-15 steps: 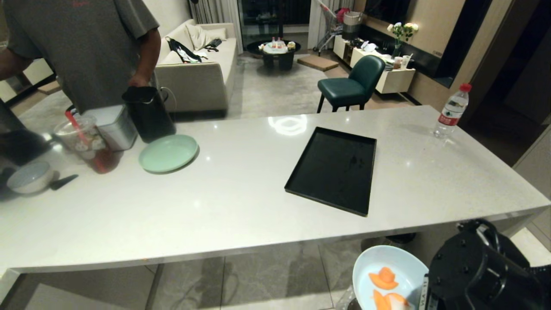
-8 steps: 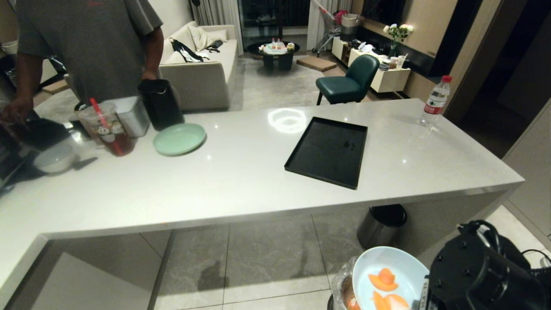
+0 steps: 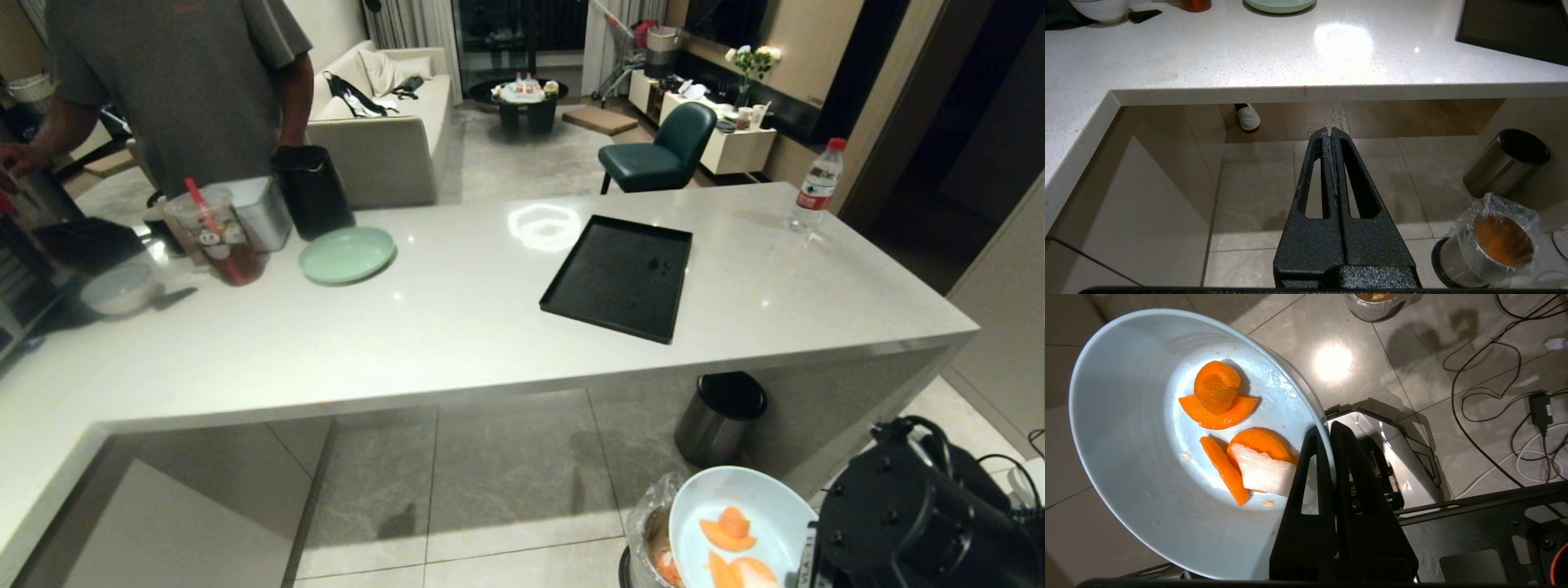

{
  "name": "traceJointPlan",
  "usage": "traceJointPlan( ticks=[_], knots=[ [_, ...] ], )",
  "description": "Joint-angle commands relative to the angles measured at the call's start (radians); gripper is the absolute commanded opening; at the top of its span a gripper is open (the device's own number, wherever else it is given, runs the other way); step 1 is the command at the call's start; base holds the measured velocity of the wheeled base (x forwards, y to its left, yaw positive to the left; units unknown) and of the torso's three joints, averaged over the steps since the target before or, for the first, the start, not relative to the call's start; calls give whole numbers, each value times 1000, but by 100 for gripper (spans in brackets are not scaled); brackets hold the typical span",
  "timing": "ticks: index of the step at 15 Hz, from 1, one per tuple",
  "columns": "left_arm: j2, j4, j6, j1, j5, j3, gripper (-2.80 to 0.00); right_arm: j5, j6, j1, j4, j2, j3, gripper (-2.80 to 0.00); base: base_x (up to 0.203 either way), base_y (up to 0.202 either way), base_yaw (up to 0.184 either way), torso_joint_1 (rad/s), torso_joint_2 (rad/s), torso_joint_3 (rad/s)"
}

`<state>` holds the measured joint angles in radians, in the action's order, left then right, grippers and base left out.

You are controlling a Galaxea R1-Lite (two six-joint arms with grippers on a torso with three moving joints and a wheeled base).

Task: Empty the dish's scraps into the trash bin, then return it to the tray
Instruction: Move the bowl over the trash can

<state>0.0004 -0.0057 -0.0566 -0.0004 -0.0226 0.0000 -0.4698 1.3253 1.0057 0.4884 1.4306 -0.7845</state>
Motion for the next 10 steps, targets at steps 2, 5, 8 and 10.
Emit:
traceJointPlan(
  ticks=[2,5,8,10],
  knots=[
    [1,0,0,-1,0,0,-280,-2,7,1,7,-25,4,-280,0,0,0,0,0,0],
    [1,0,0,0,0,0,-280,-1,5,1,12,-44,-5,-280,0,0,0,0,0,0],
    [0,0,0,0,0,0,-280,0,-11,1,0,-79,35,-280,0,0,0,0,0,0],
    [0,0,0,-1,0,0,-280,2,-8,1,-4,-79,49,-280,0,0,0,0,0,0]
  ],
)
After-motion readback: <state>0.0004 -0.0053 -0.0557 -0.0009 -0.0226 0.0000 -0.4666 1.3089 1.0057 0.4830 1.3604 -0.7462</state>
